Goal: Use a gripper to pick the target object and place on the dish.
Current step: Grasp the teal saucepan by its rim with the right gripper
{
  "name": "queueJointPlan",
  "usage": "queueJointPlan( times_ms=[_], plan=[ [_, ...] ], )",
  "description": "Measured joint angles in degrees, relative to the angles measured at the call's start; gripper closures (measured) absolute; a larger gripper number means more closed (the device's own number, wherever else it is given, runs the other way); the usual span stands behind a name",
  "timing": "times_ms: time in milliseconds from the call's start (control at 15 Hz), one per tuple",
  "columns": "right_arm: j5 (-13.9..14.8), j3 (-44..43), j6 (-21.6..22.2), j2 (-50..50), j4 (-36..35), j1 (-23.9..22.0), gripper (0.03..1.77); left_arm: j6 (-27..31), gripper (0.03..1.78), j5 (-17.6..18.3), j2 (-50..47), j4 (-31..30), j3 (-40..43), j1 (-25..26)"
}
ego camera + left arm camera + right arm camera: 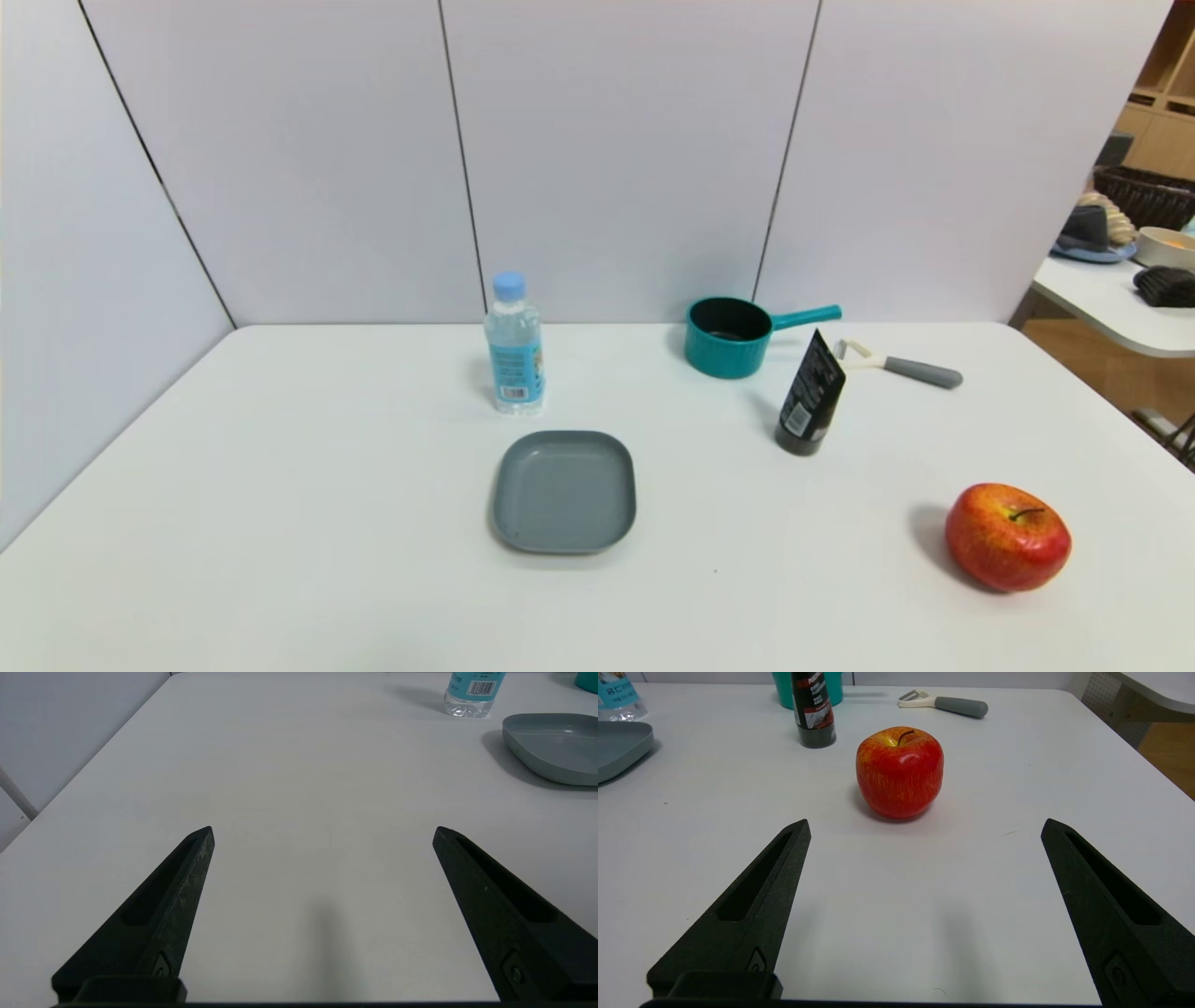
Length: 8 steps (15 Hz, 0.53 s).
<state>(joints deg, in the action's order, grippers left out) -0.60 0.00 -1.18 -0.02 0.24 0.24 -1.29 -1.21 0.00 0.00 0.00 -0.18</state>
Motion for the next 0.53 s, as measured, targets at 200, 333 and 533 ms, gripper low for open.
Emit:
queueJointPlan(
  times_ms=[200,333,533],
  plan=[
    [0.07,0.0,0.24,-0.02,0.02,0.0,0.09,0.0,0.12,0.0,0.0,0.0,0.0,0.0],
    [0.02,0.0,0.09,-0.02,0.0,0.0,0.09,0.0,0.12,0.02,0.0,0.0,0.0,0.0],
    [0.18,0.0,0.66,0.0,0.09,0.0,0.09,-0.02,0.12,0.0,0.0,0.0,0.0,0.0]
  ],
)
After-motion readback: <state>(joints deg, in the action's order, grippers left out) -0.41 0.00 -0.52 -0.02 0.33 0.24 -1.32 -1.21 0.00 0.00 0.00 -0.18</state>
